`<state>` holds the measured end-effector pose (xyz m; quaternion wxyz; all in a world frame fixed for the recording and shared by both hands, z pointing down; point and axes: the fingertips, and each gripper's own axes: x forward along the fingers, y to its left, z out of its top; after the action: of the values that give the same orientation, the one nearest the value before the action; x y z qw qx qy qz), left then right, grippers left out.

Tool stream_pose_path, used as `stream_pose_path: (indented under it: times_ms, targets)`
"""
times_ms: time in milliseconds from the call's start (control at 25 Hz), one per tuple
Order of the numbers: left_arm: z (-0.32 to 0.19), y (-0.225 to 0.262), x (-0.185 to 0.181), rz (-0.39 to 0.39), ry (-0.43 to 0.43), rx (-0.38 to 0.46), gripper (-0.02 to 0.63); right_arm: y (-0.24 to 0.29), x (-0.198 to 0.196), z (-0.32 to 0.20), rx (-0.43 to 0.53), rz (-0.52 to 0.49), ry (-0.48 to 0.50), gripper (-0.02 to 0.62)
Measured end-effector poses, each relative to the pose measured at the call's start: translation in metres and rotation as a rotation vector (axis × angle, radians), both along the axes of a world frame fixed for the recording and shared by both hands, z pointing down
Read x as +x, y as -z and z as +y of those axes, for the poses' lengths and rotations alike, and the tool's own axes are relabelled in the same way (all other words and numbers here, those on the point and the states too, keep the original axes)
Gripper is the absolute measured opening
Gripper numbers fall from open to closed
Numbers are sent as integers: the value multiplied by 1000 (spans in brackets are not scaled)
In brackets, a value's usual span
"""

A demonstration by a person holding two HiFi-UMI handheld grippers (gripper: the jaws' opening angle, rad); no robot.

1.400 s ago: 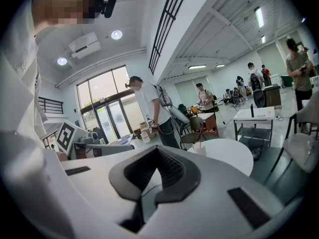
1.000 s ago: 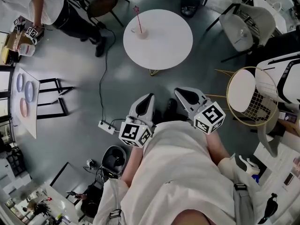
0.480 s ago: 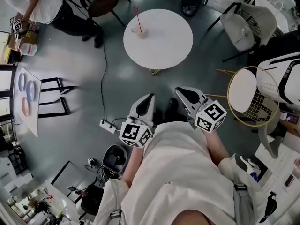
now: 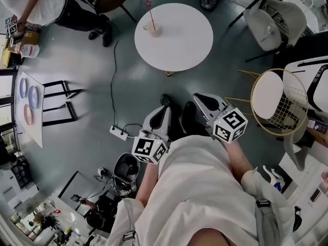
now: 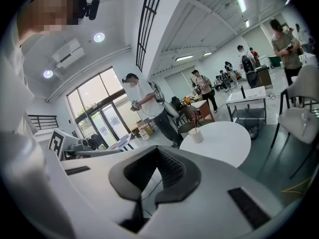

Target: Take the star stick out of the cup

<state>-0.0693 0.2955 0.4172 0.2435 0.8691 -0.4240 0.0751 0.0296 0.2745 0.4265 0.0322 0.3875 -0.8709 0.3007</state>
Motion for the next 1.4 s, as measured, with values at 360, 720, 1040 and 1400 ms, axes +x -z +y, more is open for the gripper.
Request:
stream_pose_path:
  times_ms: [360, 720, 1040, 1400]
  targets:
    - [-30, 2, -6, 27, -36, 13, 9, 5, -7, -21, -23, 18, -39, 6]
    - [-82, 16, -9, 66, -90, 42, 9, 25, -22, -63, 8, 74, -76, 6]
    - [-139, 36, -14, 83, -154, 89, 9, 41, -38, -112, 30, 97, -103, 6]
    - [-170, 34, -35, 89, -179, 79, 9, 37, -53, -148, -11, 108, -164, 6]
